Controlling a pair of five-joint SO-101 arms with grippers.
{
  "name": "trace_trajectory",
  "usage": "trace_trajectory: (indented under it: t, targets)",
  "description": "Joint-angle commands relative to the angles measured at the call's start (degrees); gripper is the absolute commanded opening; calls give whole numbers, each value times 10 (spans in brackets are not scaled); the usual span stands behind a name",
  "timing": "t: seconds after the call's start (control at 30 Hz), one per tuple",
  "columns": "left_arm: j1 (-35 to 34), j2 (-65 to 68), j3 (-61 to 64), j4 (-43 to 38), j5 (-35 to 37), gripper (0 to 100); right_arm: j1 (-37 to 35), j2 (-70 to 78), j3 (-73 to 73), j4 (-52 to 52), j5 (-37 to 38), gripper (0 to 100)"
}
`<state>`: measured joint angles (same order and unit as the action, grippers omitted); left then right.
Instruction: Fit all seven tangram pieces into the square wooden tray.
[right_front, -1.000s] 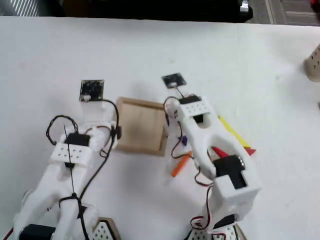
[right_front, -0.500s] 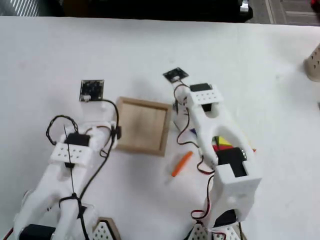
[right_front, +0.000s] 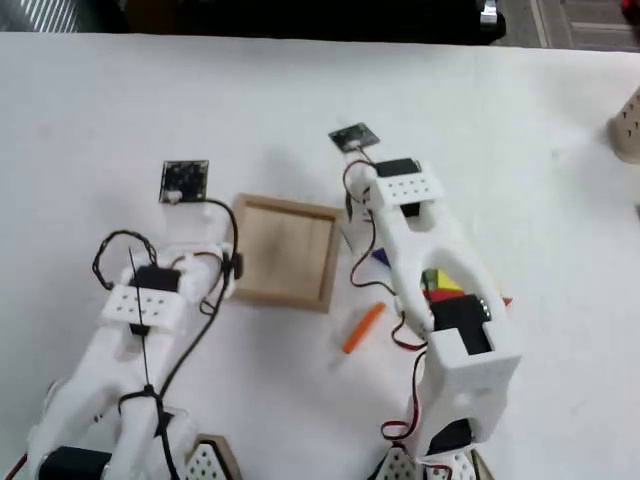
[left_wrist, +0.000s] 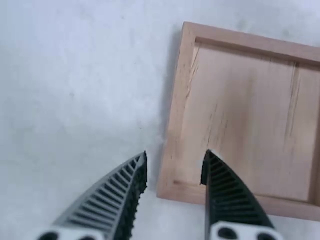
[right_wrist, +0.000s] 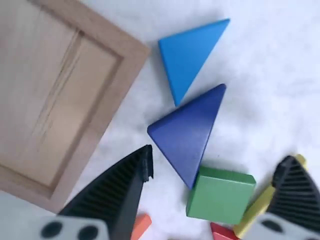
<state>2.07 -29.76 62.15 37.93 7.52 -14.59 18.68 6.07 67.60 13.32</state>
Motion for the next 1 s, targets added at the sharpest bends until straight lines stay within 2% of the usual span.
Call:
trace_trajectory:
  t: [0.0, 0.1, 0.43, 0.67, 0.97]
  targets:
    - [4, -1, -24, -14, -4, 188, -1, -21, -25, -19, -22, 292]
    - [4, -1, -24, -14, -4, 188, -6, 9, -40, -22, -24, 265]
    - [2, 0, -24, -14, -4, 188, -6, 102, -137, 26, -25, 265]
    - [2, 0, -24, -14, -4, 188, -28, 118, -142, 39, -25, 262]
    - [2, 0, -24, -14, -4, 188, -16, 119, -138, 37, -41, 262]
